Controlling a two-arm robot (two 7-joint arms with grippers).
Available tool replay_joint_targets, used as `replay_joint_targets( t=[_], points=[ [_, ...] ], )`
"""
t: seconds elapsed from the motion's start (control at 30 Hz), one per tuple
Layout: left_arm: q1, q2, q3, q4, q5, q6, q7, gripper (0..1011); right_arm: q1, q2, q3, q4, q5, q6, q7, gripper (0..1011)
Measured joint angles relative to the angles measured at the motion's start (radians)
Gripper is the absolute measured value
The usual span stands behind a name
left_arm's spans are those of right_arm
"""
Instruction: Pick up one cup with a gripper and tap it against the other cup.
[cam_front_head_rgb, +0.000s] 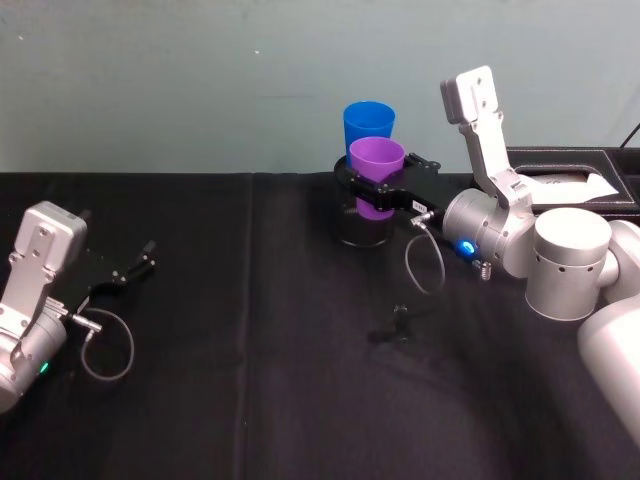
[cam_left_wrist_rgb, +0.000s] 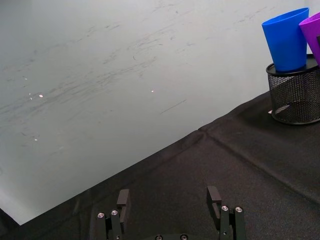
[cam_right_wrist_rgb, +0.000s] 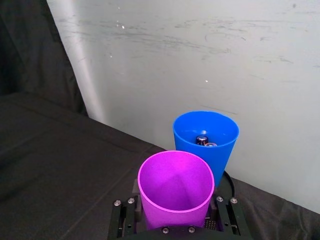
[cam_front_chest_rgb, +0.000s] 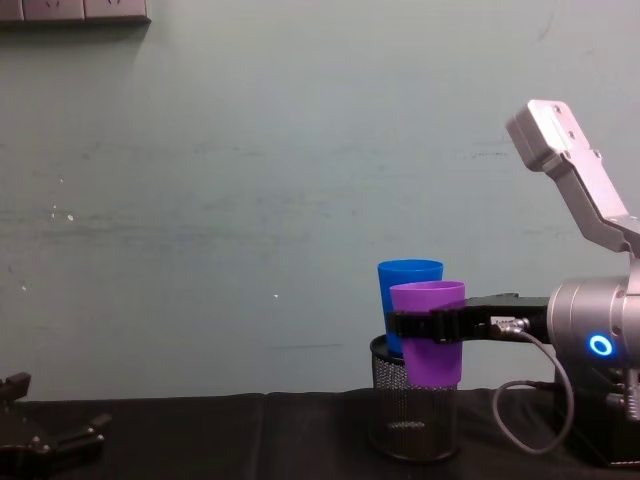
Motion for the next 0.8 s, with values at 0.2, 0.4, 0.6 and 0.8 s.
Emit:
replay_joint_targets(
  t=[0.2,0.4,0.6,0.8],
  points=[
    [0.0,0.0,0.0,0.0,0.0,0.0,0.0,1000,0.0,0.0,0.0,0.0,0.0,0.0,0.0,719],
    [0.0,0.0,0.0,0.0,0.0,0.0,0.0,1000,0.0,0.0,0.0,0.0,0.0,0.0,0.0,720],
    [0.0,0.0,0.0,0.0,0.0,0.0,0.0,1000,0.0,0.0,0.0,0.0,0.0,0.0,0.0,719],
    [0.0,0.0,0.0,0.0,0.0,0.0,0.0,1000,0.0,0.0,0.0,0.0,0.0,0.0,0.0,719]
  ],
)
